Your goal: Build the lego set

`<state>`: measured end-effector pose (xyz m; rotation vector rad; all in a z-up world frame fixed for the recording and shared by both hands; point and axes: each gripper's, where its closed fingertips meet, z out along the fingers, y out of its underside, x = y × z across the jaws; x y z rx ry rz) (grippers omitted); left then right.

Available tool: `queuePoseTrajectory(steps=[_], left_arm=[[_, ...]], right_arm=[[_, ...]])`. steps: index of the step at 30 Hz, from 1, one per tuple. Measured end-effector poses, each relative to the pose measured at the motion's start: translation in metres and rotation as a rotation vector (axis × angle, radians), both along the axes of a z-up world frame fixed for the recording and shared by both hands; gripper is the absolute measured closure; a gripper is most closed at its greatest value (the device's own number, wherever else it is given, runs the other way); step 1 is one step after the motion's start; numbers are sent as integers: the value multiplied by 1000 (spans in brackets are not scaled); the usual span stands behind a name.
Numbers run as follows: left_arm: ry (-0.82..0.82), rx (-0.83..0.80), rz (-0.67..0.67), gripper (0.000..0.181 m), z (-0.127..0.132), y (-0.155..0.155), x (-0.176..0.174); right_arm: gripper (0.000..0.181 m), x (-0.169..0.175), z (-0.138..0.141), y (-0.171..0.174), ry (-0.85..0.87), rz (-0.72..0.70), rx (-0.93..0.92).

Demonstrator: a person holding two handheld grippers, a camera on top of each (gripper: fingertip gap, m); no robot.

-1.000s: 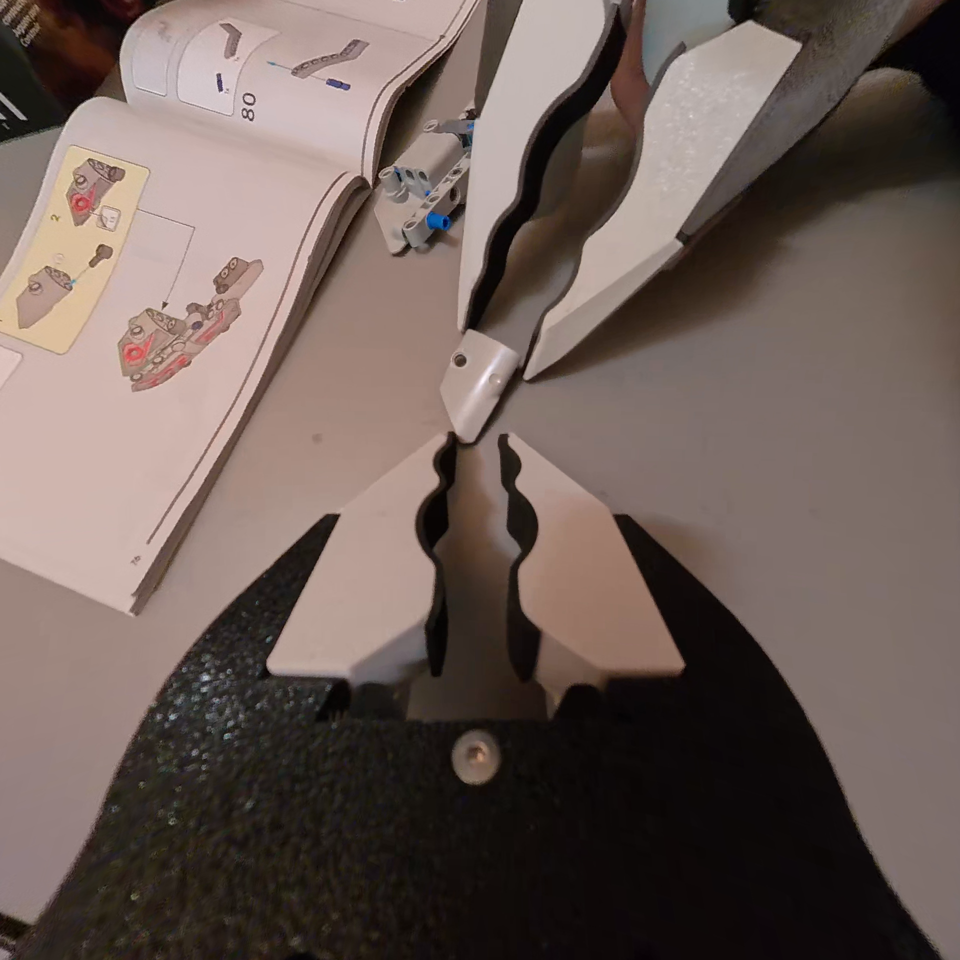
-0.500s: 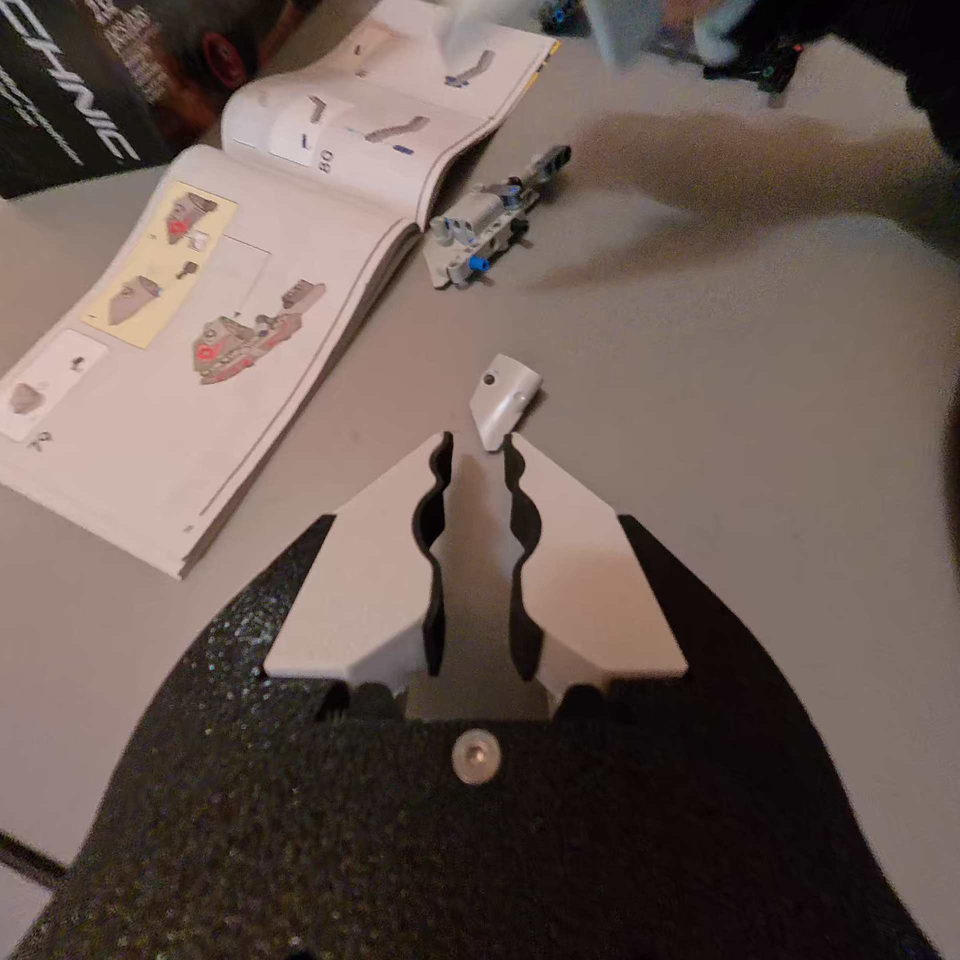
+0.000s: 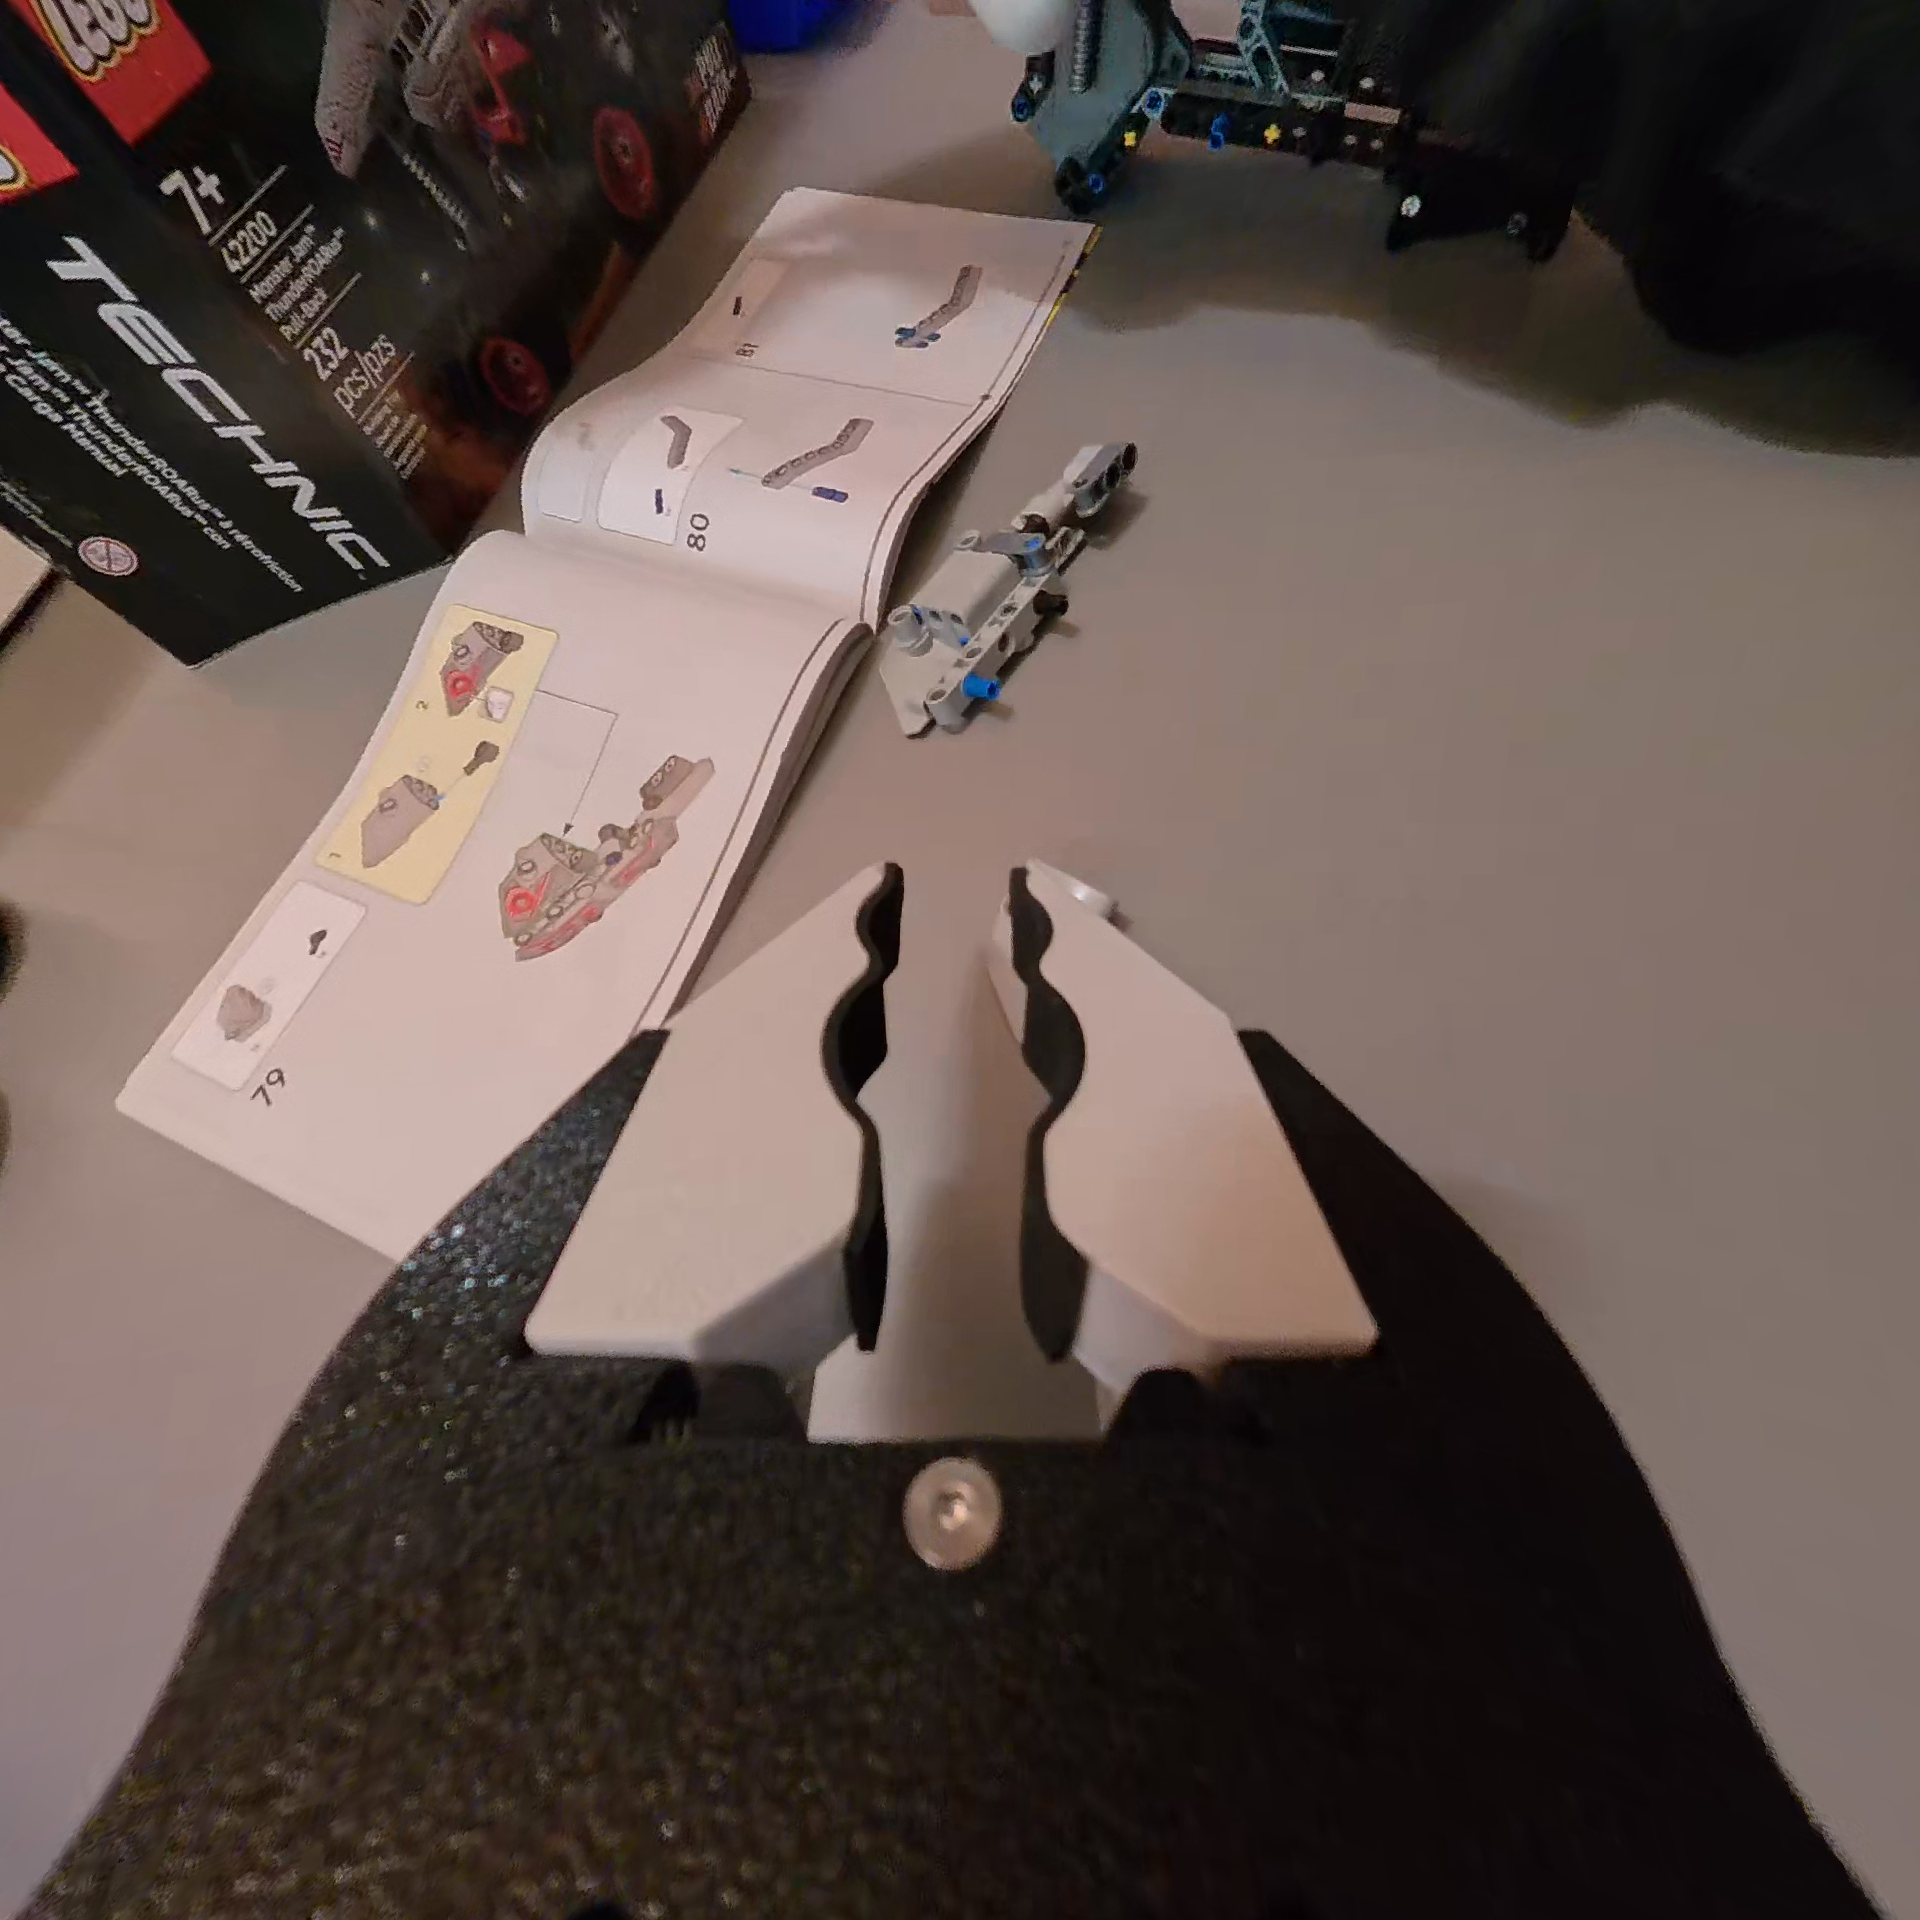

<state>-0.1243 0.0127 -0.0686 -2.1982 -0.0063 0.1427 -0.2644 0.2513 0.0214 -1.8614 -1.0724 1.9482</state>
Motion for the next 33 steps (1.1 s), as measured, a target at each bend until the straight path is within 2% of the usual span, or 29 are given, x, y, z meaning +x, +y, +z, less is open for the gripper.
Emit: queuePoseTrajectory(steps=[1,3,6,9,11,12,14,16,17,19,20,21,23,27,29,33], left_arm=[[1,1,0,164,0,0,1],[7,14,9,163,4,-1,-1],[7,93,97,159,20,0,-15],[-92,309,266,149,55,4,-41],[-268,498,316,138,79,6,-52],[-385,601,297,132,91,8,-52],[-634,779,224,134,114,8,-51],[-827,836,168,131,118,9,-48],[-895,838,137,123,117,10,-44],[-1024,855,67,121,120,11,-32],[-1081,884,19,127,125,9,-25],[-1129,921,-15,140,131,5,-22],[-1158,964,-23,181,133,-1,-22],[-1155,938,23,181,128,-13,-25],[-1160,907,36,181,126,-19,-24],[-1121,848,34,181,123,-27,-22]], right_arm=[[149,-2,1,1,14,6,-43],[181,-3,7,-3,66,45,-94],[181,4,14,-14,107,83,-108],[181,28,36,-36,230,104,-100],[181,54,56,-67,354,173,-120],[181,68,63,-86,397,229,-136],[181,95,70,-123,457,338,-158],[181,118,77,-150,520,425,-216],[181,129,81,-160,542,477,-256],[181,141,81,-176,566,534,-274],[181,143,76,-182,562,549,-238],[181,144,69,-188,548,560,-195],[181,146,62,-195,535,578,-160],[181,141,42,-204,471,587,2],[166,135,33,-201,433,574,73],[172,130,19,-205,360,645,102]])
